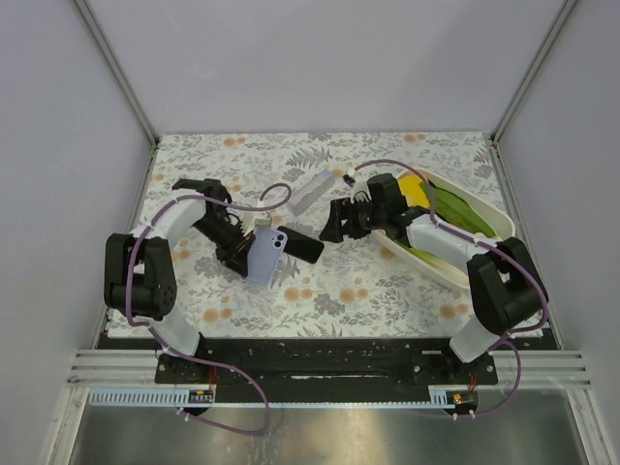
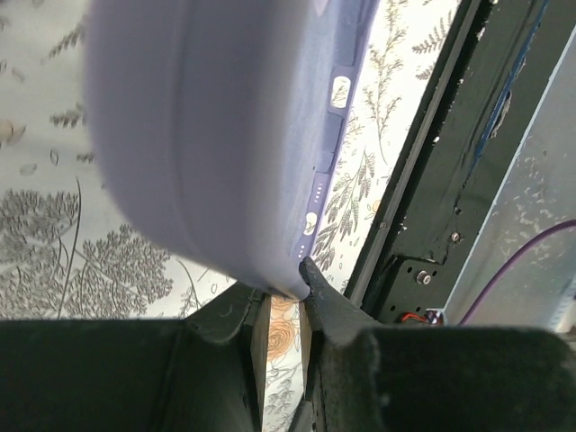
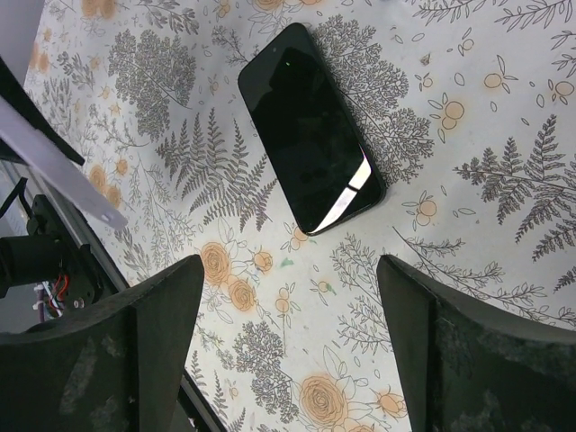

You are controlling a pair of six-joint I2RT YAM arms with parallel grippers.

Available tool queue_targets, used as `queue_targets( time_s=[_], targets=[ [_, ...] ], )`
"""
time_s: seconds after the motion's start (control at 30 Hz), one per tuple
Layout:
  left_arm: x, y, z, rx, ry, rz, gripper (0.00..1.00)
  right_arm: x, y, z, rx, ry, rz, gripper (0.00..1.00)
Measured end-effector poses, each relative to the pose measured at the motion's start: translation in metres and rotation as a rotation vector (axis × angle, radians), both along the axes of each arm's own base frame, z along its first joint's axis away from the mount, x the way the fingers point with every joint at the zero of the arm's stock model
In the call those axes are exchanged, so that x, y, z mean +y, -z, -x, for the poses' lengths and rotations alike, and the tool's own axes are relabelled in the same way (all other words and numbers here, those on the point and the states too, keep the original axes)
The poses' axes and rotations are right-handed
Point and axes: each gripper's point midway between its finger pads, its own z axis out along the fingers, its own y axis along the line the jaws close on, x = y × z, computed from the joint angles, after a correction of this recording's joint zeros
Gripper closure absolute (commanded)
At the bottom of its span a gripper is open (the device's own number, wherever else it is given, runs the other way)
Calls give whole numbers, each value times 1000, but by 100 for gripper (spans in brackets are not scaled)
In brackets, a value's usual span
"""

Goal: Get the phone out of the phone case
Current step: Place the phone case at the center of the board.

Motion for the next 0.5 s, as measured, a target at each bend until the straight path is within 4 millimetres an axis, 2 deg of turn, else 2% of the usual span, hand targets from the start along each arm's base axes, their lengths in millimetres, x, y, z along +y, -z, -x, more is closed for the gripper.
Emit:
queue_targets(
  time_s=[0.33,0.5],
  targets=[
    [45,36,-10,237,-266,-30,100,-2,4,3,15,3,4,12],
    [64,49,-18,333,-395,-50,92,-2,5,4,23,5,5,12]
  ],
)
